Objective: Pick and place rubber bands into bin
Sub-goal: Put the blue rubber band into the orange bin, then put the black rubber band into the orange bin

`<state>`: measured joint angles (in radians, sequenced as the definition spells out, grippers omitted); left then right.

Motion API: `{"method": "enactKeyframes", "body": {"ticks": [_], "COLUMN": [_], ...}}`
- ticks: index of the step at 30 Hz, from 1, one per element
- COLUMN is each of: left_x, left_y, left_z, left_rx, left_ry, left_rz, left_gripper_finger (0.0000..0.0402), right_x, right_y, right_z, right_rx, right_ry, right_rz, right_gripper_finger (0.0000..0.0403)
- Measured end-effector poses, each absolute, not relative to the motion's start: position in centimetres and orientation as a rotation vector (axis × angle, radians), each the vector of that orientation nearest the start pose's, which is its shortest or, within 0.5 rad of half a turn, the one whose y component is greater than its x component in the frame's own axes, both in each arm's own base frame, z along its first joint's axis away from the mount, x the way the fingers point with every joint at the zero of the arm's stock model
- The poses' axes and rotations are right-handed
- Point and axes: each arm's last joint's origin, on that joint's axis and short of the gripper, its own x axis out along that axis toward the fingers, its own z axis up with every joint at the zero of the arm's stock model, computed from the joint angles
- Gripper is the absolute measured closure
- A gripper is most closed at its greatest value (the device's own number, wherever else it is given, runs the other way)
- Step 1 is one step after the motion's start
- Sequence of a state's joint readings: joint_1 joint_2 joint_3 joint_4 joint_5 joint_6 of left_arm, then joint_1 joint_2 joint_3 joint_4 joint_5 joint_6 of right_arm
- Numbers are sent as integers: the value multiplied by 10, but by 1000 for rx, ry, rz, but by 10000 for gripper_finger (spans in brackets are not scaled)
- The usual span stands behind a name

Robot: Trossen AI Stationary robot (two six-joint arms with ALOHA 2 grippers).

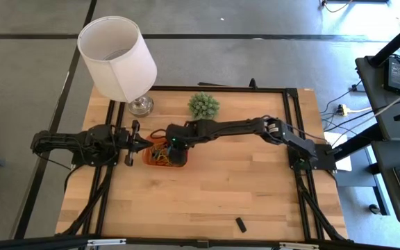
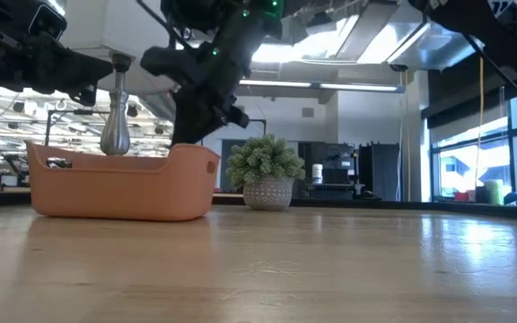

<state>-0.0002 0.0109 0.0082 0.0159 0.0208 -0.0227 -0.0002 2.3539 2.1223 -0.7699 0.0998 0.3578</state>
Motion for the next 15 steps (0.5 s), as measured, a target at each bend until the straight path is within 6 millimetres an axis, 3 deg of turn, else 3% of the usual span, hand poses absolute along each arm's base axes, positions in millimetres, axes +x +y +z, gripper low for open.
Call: {"method": "enactKeyframes", "body": {"ticks": [10,15], "left_x": [98,98], "left_y": [-1,-1], "left_z": [167,167], "left_rx": [-23,-23], "left_ry": [-15,-15], "left_rz": [-20,-20], "left_gripper_finger": [394,395], "right_x": [511,499], "right_y": [-3,-7], "right_z": [205,226], "right_rx": [301,271], "right_ry": [1005,1042], "right_rz": [-230,-225], "right_gripper_finger": [322,303]}}
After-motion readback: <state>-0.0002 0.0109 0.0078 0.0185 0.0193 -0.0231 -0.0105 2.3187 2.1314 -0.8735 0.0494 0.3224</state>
